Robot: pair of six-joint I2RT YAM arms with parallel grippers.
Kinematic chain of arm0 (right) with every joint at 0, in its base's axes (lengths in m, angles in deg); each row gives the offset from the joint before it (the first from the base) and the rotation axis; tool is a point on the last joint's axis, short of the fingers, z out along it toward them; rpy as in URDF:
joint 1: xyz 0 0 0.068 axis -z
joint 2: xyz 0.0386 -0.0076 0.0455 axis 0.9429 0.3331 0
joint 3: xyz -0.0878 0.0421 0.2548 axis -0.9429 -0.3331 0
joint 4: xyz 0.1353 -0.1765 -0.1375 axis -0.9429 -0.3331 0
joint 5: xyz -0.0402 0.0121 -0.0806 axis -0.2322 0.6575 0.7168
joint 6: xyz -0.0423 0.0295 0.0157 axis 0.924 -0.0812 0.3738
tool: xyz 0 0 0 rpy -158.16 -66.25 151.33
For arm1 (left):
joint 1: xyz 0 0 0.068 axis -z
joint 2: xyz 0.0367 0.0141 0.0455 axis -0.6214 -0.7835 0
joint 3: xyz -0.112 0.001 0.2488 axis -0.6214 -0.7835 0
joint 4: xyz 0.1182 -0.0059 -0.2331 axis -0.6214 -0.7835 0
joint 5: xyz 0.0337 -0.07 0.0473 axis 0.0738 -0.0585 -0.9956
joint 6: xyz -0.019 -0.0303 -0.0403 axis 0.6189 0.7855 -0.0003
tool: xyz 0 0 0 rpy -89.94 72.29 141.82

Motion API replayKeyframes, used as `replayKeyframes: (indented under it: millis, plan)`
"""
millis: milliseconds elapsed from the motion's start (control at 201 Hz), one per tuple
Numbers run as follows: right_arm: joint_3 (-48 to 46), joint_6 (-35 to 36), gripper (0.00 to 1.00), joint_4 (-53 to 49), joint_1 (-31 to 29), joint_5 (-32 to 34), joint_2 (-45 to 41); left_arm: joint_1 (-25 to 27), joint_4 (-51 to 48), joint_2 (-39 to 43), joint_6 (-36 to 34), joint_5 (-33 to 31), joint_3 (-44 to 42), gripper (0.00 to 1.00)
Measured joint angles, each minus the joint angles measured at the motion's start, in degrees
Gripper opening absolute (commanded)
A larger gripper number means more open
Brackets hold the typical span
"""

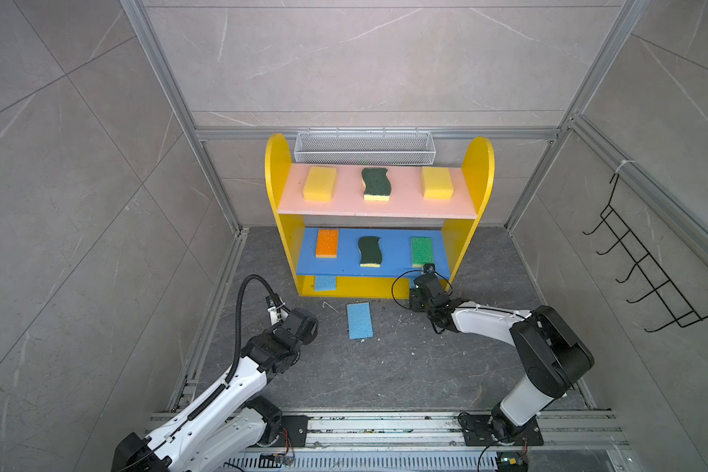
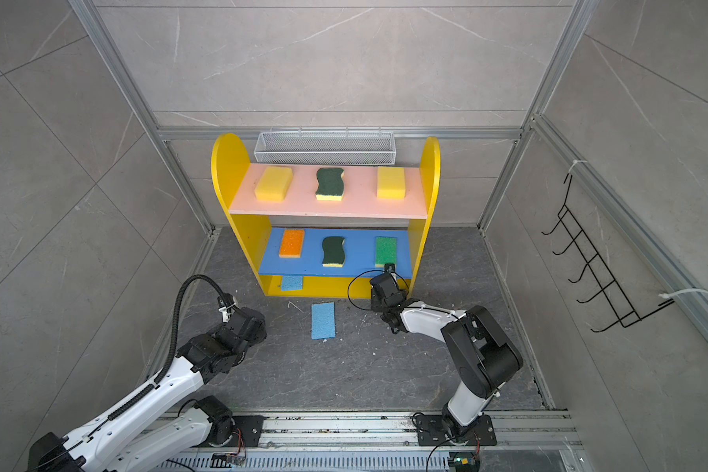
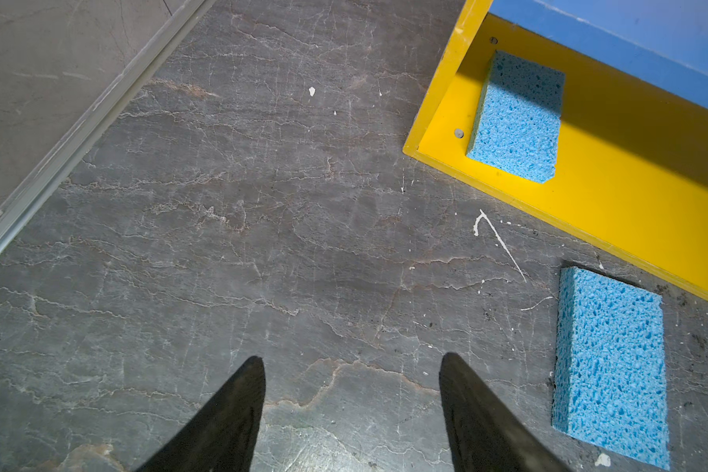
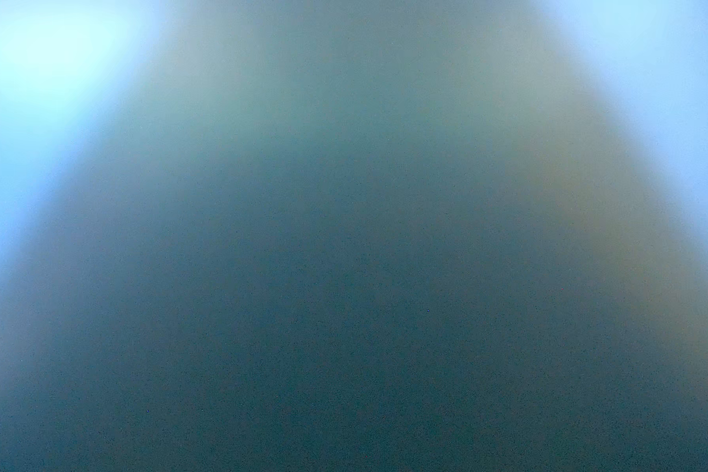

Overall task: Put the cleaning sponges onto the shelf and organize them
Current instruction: 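Lower the light-blue sponge onto the yellow base under the blue shelf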

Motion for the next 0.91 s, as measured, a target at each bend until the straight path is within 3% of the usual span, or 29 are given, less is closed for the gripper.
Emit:
replayKeyframes:
  millis: [413, 582, 906]
  plan:
    - [0.98, -0.02, 0.71, 4.17, 0.0, 0.02, 2.69, 0.0, 0.87, -1.29, -0.02, -0.02, 0.0, 0.71]
    - [1.31, -0.02, 0.8, 4.76, 0.0, 0.11, 3.23, 0.0, 1.03, -1.66, -0.04, -0.02, 0.0, 0.71]
    - [1.64, -0.02, 0.82, 4.39, 0.0, 0.22, 3.3, 0.0, 1.03, -1.77, -0.04, -0.02, 0.0, 0.71]
